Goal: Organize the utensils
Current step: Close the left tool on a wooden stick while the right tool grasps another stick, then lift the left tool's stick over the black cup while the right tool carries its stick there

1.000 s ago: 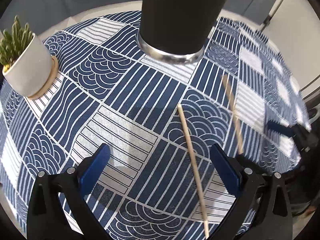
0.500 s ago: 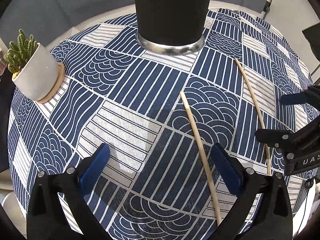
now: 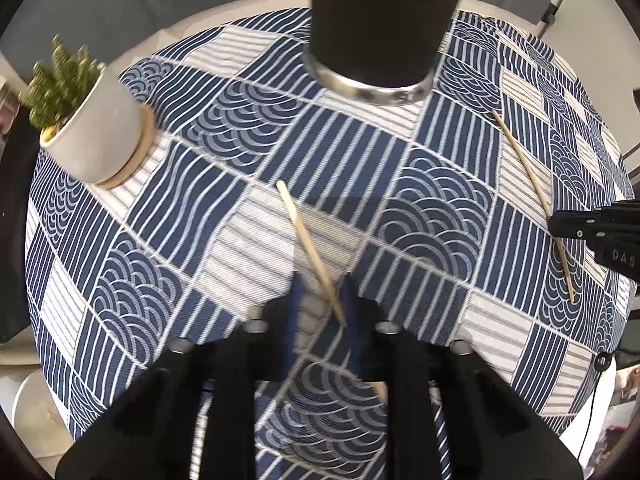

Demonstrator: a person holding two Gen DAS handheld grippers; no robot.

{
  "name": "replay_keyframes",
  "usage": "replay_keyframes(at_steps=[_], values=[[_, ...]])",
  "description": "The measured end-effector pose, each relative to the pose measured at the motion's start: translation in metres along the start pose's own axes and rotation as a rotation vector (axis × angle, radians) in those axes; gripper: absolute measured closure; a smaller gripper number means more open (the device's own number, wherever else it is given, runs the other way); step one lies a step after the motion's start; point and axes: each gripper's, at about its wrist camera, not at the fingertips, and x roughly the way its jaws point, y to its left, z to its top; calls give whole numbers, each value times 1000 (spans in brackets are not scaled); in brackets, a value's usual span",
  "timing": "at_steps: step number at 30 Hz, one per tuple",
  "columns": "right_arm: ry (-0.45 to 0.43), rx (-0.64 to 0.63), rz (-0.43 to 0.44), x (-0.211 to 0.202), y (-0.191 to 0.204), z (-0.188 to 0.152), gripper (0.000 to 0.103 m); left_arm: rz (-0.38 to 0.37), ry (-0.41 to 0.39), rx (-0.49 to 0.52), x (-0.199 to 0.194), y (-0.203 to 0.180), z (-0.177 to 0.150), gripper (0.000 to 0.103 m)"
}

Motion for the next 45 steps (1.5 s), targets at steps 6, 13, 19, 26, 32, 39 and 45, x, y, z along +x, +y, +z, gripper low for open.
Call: replay_keyframes(at_steps=[6,13,19,26,32,39,45], values=[[10,46,-27,-5,-31,-8,98,-39,38,-51,-4,26,-12,98],[-28,104,26,-24,-71,-16,98,-41,41,-82,-18,39,-16,98],[-111,104,18,-65,-83,-9,98,-14,-26,-71,-53,50,-5,98],[-197,89,35,-101,-57,-1,98,51,-95,-83,-87,56,15,98],[-267,95,61,-130,-53,9,98,60,-142,-66,-114,52,32,98],[-354,63,94,-174,-49,18,98,74,-220,-37,-149,42,58,98],[-411,11,92,-205,-35,25,98,67,-275,-29,-174,40,79,98]])
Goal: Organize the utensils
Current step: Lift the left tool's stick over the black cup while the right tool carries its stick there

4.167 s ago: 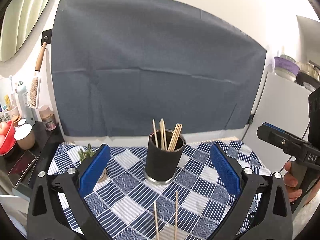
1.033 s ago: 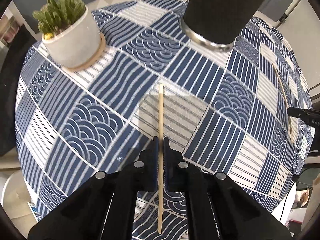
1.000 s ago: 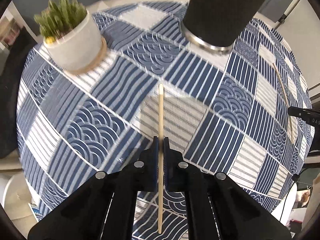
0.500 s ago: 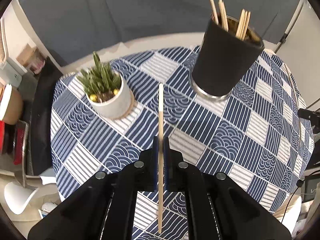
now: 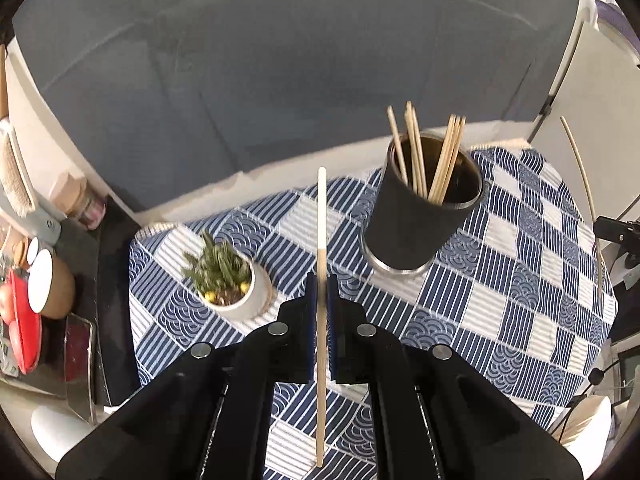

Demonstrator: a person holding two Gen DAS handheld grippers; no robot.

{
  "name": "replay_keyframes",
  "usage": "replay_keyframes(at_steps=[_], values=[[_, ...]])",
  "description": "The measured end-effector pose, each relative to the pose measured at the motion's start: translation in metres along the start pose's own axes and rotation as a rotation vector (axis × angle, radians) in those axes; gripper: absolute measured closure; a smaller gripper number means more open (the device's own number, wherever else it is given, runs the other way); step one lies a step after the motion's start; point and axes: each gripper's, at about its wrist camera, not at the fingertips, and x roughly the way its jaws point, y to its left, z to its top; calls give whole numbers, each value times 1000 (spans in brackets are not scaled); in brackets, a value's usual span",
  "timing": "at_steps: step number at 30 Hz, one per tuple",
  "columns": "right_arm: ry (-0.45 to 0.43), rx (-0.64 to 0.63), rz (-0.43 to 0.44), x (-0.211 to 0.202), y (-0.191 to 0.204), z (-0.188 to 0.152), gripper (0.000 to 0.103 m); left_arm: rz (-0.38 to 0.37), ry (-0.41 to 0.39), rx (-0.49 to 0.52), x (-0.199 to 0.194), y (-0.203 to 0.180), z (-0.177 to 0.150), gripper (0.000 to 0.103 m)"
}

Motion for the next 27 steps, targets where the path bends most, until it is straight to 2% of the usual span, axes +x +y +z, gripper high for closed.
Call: replay_keyframes(at_steps=[3,12,18,22,25,27], values=[[-13,-20,6,-6,7,10,98,44,-46,22,-10,-3,12,98],[-80,-147,66,-14,36,53,98,-12,-123,-20,-24,-11,49,98],[-141,-239,218,-15,56,83,98,-42,-160,-86,-21,-13,72,98],[-196,-282,305,-15,63,100,98,-33,-198,-101,-23,-16,84,98],[-245,-297,327,-15,65,109,98,-21,-266,-149,-29,-14,94,98],[-273,-302,364,-15,64,113,98,-54,-312,-194,-32,-10,99,98]])
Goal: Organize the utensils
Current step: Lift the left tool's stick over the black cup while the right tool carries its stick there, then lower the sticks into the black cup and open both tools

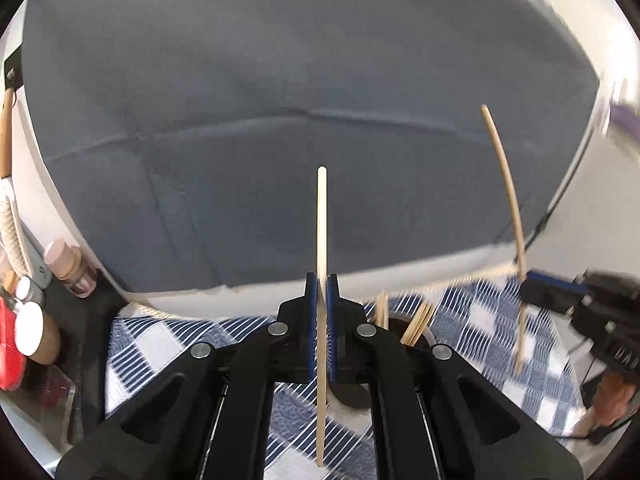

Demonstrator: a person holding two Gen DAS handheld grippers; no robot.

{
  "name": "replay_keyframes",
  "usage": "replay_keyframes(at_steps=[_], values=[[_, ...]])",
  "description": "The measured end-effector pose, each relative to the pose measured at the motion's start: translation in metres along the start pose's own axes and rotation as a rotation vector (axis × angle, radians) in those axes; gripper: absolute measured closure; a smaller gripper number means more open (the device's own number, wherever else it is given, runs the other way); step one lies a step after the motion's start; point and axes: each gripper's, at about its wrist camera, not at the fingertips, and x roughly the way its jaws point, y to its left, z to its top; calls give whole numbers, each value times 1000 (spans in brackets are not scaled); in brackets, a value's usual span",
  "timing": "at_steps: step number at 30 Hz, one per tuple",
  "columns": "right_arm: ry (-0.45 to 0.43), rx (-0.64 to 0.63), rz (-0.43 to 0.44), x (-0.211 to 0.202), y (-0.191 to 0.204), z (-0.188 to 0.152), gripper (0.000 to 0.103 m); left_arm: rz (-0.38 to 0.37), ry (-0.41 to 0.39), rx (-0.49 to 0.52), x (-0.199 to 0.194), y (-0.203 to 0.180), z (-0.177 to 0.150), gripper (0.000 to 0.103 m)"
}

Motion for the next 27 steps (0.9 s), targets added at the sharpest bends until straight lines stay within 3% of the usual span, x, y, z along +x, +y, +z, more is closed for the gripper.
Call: replay_keyframes(at_steps=[5,9,16,23,27], values=[[-136,4,163,-2,-15,3,98,-108,-114,-86,-4,4,8,98],[-228,14,240,3,-27,-3,98,-176,-174,-135,1,6,5,98],[-340,10,282,21,-42,-20,98,-192,-316,-155,12,8,-8,98],[-369,6,285,50,-45,-46,98,-251,-341,-169,36,5,-24,98],[-370,5,275,65,-47,-56,98,-235,-350,-121,53,-4,-35,98]])
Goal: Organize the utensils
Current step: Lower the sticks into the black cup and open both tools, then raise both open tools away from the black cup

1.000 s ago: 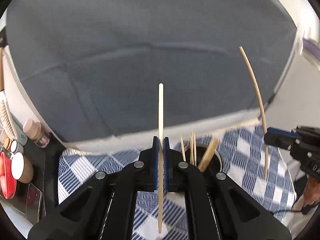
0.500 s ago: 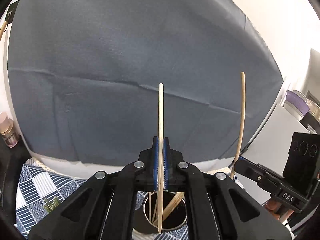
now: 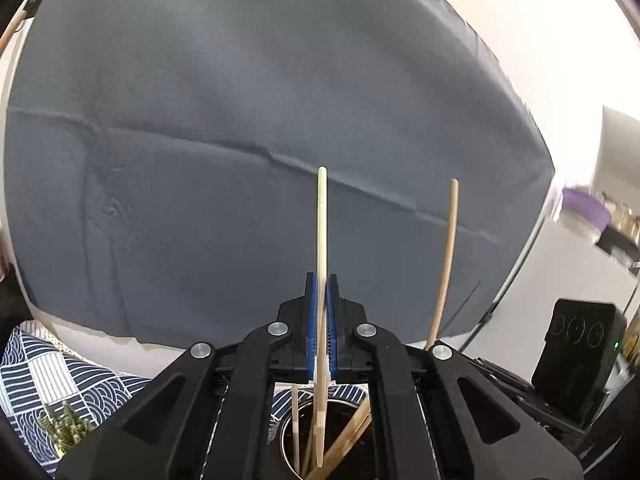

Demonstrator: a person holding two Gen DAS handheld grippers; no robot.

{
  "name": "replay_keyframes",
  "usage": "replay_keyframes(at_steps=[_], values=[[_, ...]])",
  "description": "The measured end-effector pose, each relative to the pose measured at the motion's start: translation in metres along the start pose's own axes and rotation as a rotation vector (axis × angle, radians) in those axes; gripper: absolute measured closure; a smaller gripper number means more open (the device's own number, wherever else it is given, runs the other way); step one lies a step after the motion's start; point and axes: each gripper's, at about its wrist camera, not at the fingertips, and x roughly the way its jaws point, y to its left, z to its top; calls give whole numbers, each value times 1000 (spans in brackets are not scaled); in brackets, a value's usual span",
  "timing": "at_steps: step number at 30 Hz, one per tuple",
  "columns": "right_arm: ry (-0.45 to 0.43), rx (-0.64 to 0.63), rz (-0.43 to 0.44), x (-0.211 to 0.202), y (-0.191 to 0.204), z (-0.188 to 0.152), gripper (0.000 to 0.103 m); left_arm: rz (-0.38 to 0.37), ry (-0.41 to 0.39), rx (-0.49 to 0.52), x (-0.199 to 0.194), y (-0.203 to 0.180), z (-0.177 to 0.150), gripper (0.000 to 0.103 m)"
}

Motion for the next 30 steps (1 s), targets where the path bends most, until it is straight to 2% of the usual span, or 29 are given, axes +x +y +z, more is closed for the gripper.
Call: replay_keyframes(at_steps=[8,18,27,30], values=[[52,-11,-28,27,-7,-29,98,1,36,67,24,-10,-35,98],[151,-26,-51,56,-1,-50,98,15,98,111,36,-15,-54,98],[227,-77,-87,61,6,-62,98,27,151,131,31,-15,-66,98],[239,-76,-99,52,1,-65,98,30,169,146,27,-14,-70,98]])
